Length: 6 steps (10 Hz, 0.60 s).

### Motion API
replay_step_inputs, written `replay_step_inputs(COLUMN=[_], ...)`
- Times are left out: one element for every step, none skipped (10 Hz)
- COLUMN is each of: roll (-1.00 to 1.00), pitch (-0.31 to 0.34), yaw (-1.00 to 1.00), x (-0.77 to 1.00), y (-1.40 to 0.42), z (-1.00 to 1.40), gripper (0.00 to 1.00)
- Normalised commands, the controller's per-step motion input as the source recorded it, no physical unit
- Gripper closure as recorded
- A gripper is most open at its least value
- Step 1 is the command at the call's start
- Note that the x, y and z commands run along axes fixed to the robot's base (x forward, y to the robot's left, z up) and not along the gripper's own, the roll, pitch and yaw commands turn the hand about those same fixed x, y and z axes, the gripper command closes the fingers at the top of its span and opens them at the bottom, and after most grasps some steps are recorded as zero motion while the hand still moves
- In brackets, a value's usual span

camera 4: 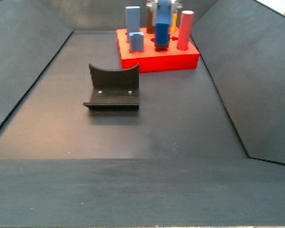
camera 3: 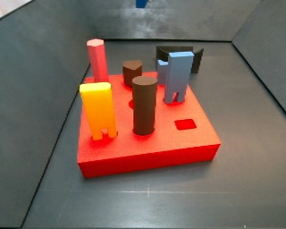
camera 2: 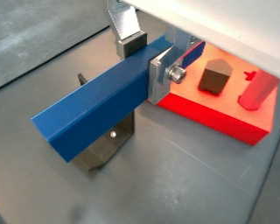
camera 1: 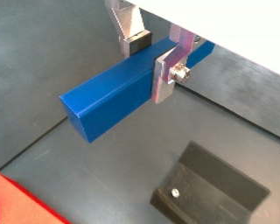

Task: Pick up the rectangle object. Move up. Place the rectangle object on the fixture. Regrasp the rectangle object. Move to above the board. Insert the rectangle object.
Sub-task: Place the rectangle object on the fixture.

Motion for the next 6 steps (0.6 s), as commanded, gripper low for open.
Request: replay_step_inputs(roll=[0.05, 0.05, 0.05, -1.00, -1.00, -1.00], pitch=[0.163, 0.158, 0.159, -0.074, -0.072, -0.068], yaw=[-0.05, -0.02, 0.00, 0.18, 0.18, 0.15], x=[1.00, 1.00, 1.00, 1.00, 1.00, 1.00], y=[-0.16, -0.13, -0.11, 0.00, 0.04, 0.07], z=[0.03, 0.02, 0.02, -0.09, -0.11, -0.10], gripper=[1.00, 1.00, 1.00, 1.00, 1.00, 1.00])
